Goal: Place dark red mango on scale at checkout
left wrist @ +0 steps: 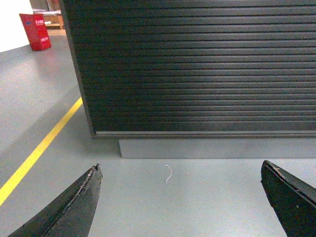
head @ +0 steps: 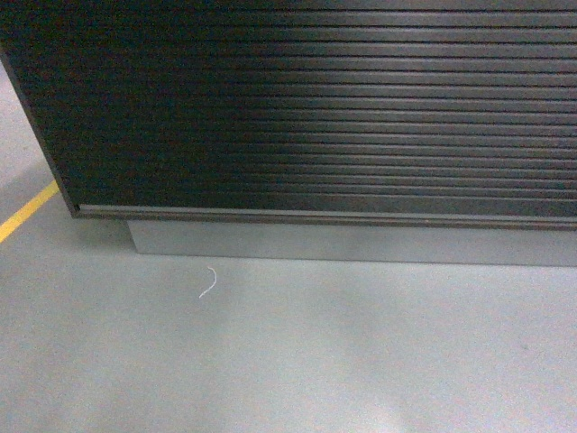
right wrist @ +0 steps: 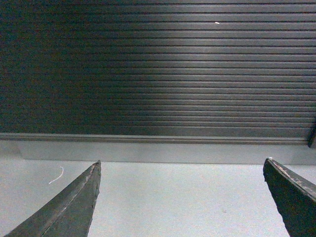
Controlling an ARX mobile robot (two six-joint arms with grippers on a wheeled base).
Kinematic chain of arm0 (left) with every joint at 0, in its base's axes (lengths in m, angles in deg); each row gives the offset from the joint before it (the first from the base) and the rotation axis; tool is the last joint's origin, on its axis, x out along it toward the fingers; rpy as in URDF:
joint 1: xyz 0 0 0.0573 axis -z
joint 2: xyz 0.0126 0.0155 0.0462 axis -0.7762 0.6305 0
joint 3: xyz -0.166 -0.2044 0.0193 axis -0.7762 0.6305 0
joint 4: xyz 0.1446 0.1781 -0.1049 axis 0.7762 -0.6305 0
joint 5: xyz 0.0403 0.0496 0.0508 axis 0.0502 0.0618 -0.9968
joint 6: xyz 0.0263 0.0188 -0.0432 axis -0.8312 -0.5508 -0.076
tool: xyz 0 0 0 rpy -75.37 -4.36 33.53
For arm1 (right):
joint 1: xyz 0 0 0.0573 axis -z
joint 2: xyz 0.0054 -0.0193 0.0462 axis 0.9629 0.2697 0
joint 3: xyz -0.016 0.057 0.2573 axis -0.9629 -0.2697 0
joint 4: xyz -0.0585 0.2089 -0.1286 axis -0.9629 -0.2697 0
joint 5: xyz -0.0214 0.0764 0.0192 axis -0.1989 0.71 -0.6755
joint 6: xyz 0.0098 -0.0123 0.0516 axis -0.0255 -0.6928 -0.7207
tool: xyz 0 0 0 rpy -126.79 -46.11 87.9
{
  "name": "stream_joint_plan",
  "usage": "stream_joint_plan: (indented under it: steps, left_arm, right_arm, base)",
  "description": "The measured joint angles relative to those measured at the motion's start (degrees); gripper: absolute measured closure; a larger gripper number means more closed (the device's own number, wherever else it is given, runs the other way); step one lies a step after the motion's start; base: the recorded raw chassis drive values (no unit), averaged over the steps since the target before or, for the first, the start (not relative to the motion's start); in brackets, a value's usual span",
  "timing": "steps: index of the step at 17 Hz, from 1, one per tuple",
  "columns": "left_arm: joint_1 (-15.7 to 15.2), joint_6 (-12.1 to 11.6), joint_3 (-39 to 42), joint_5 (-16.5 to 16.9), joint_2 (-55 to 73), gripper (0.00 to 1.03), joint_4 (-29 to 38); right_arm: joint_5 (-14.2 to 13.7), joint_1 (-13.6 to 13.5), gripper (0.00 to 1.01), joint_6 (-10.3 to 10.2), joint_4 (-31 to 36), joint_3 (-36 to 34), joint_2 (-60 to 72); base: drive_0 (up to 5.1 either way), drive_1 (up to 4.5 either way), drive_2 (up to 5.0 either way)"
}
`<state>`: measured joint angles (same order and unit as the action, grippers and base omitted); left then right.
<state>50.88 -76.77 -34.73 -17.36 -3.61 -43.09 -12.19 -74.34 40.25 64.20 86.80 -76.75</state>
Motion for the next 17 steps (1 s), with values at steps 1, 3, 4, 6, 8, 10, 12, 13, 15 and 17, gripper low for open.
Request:
stream_joint_plan:
  steps: [1, 3, 4, 6, 8, 10, 12, 13, 15, 17]
  left_arm:
    - [0.0, 0.0, 0.0, -0.04, 0.0, 0.05, 0.02]
    - [0.0, 0.0, 0.0, -0.02, 0.0, 0.05, -0.07]
    - [0.0, 0.0, 0.0, -0.02, 0.0, 0.05, -0.02]
    - [0.0, 0.0, 0.0, -0.02, 0.0, 0.05, -0.11]
    - [0.0, 0.0, 0.0, 0.0, 0.0, 0.05, -0.13]
    - [0.0, 0.0, 0.0, -0.02, 0.0, 0.05, 0.09]
    - [0.0, 0.0, 0.0, 0.0, 0.0, 0.05, -0.09]
    - [0.0, 0.0, 0.0, -0.02, 0.0, 0.05, 0.0]
    - [0.0, 0.0, 0.0, 0.0, 0.0, 0.05, -0.13]
    - [0.0, 0.0, 0.0, -0.04, 0.0, 0.05, 0.11]
  right_arm:
    - [-0.02, 0.0, 0.03, 0.0, 0.0, 0.0, 0.0]
    - [0.0, 0.0, 0.03, 0.0, -0.02, 0.0, 0.0]
    - [-0.02, 0.0, 0.03, 0.0, 0.0, 0.0, 0.0]
    - [0.0, 0.0, 0.03, 0.0, -0.04, 0.0, 0.0]
    - [0.02, 0.0, 0.03, 0.0, -0.11, 0.0, 0.0]
    - [0.0, 0.0, 0.03, 0.0, 0.0, 0.0, 0.0]
    - [0.0, 0.0, 0.03, 0.0, -0.04, 0.0, 0.0]
    - [0.0, 0.0, 0.03, 0.0, 0.02, 0.0, 0.0]
    - [0.02, 0.0, 0.03, 0.0, -0.17, 0.0, 0.0]
    - [-0.02, 0.0, 0.03, 0.0, 0.07, 0.0, 0.0]
  base:
    - [0.0, 2.97, -3.1]
    - [0.0, 3.1, -3.1]
    - [0.0, 3.32, -3.4]
    - [-0.1, 3.29, -3.4]
    - [-0.1, 3.27, -3.4]
    - [0.0, 3.39, -3.3]
    - [0.1, 3.4, -3.3]
    - [0.0, 3.32, -3.4]
    - [0.0, 3.32, -3.4]
    - [0.0, 3.32, -3.4]
